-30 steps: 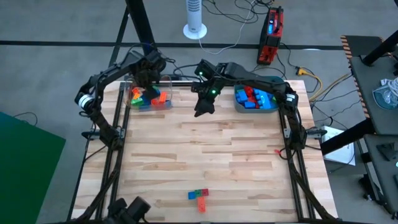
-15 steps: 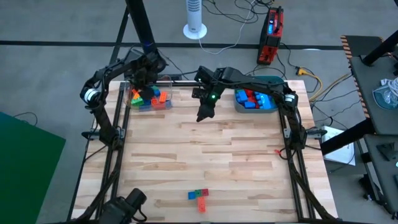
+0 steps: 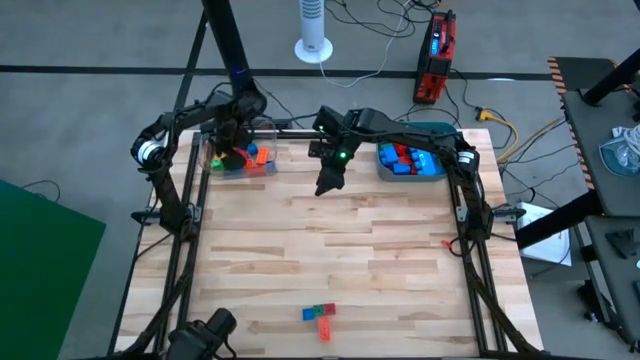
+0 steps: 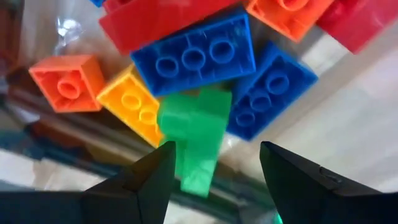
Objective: Sort blocks by size
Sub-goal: Remove the big green game piece from transparent bin to blue bin
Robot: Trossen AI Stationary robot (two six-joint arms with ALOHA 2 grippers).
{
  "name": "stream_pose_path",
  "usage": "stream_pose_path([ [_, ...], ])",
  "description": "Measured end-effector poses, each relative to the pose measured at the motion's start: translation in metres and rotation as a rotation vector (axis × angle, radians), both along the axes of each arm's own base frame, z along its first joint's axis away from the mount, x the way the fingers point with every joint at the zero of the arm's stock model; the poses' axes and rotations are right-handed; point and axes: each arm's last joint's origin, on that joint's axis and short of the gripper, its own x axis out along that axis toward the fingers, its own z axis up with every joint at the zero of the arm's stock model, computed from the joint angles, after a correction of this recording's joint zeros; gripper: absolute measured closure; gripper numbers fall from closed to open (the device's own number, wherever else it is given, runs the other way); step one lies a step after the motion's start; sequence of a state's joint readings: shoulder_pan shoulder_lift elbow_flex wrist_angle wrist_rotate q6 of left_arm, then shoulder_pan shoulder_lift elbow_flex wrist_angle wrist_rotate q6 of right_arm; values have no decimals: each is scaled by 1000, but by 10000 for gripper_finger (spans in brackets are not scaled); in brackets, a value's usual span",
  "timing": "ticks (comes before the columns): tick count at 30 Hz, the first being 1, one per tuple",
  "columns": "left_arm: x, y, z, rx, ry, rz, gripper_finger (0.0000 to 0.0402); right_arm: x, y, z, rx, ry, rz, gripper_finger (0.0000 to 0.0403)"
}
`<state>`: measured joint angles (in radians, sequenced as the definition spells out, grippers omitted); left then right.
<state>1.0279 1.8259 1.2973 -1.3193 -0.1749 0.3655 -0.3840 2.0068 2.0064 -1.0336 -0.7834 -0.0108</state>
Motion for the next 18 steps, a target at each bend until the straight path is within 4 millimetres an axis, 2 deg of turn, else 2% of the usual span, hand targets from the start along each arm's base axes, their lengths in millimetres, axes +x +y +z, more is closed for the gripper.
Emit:
stream_pose_path([
  [11,-1,-2,-20,33,-26,-26,183,2,-1,1,-2,-14,-8,105],
  [18,-2,-2,-21,33,-27,-24,222,2,-1,1,2,-11,-11,117],
])
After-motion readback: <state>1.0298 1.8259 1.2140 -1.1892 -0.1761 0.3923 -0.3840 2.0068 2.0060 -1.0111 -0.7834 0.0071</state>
